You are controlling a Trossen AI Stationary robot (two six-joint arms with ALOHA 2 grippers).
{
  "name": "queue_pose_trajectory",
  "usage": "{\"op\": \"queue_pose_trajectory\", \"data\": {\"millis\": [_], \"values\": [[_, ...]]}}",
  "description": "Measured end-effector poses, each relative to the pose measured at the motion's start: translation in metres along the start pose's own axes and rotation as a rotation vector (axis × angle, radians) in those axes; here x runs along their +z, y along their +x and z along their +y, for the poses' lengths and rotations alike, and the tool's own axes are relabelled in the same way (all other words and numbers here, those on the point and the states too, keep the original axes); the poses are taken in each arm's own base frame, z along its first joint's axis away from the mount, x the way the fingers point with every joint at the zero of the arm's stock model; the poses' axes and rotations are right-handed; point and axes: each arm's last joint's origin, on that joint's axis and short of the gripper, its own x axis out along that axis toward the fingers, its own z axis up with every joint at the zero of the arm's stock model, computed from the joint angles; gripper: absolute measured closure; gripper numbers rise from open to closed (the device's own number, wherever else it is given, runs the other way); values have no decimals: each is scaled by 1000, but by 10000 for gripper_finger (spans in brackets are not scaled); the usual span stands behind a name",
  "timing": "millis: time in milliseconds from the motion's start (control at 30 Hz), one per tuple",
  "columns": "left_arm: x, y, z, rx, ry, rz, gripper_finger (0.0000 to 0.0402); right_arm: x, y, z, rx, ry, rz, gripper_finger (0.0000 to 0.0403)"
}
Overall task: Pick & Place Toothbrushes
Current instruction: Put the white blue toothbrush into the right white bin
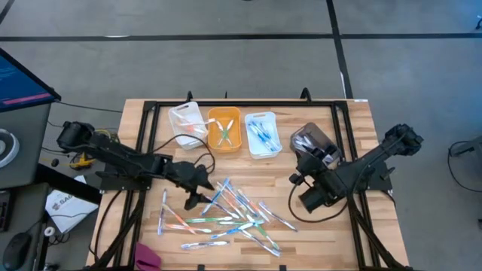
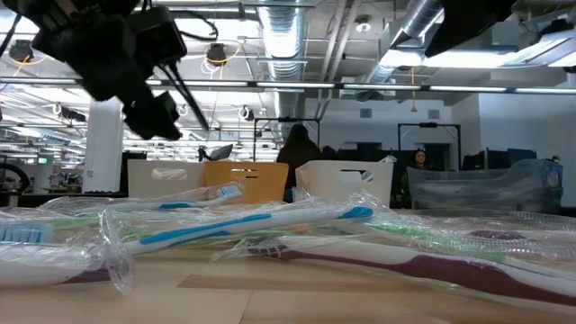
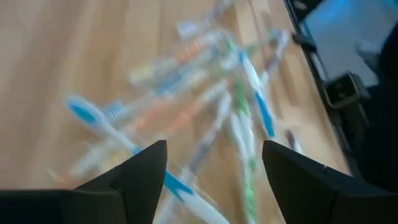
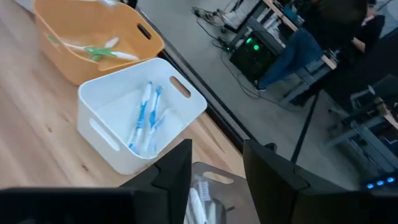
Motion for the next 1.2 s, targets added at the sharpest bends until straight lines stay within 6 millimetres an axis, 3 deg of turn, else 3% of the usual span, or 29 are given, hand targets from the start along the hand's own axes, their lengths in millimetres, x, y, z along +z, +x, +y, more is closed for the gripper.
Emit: {"op": "queue_pose_trajectory", "data": {"millis": [300, 633, 767, 967, 1200], "values": [[-4, 8, 6, 6, -59, 46, 151, 4, 12, -3, -40, 2, 23, 270], [1, 5, 27, 109, -110, 17, 152, 13, 20, 7, -7, -39, 13, 271], [5, 5, 28, 115, -15, 13, 152, 14, 20, 9, 4, -44, 8, 271], [43, 1, 1, 52, 241, -67, 152, 14, 20, 9, 5, -46, 8, 269], [72, -11, -35, 126, 429, 54, 152, 13, 20, 9, 6, -46, 10, 271]]}}
